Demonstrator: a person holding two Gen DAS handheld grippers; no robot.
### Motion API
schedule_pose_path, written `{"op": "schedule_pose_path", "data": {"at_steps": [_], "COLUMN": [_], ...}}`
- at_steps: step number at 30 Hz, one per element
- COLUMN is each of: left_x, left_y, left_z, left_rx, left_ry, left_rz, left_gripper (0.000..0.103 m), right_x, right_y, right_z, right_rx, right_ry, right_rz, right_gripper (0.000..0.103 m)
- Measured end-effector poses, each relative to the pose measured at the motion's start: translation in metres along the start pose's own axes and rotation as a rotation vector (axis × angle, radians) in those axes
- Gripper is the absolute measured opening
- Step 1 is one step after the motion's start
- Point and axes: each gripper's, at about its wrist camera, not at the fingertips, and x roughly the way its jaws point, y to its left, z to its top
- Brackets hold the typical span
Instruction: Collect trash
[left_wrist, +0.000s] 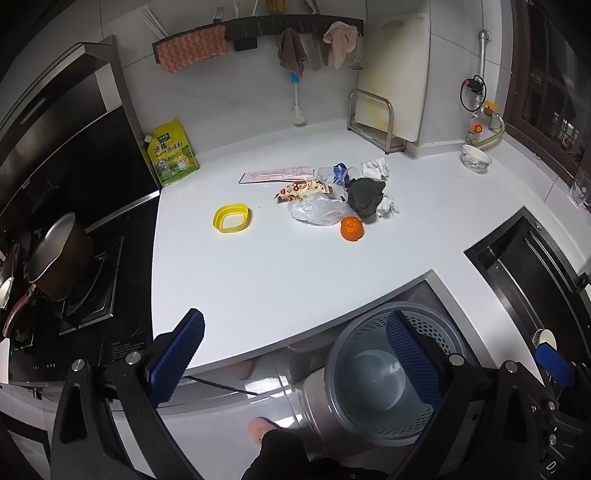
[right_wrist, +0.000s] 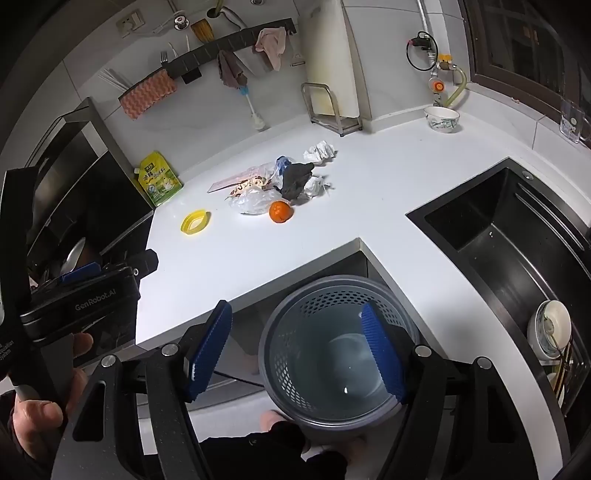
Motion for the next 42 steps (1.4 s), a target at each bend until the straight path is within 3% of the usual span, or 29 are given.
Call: {"op": "schedule_pose_path", "data": {"at_steps": [42], "left_x": [-0.001], "left_y": [-0.009], "left_z": [0.011], "left_rx": [0.021], "left_ry": [-0.019], "left_rz": [-0.041], "left_gripper": [0.097], "right_x": [-0.009], "right_y": [-0.005], "right_z": [0.006], "right_rx": [0.016], "right_ry": [-0.044], "right_rz": [-0.035], "right_gripper": [0.070]}}
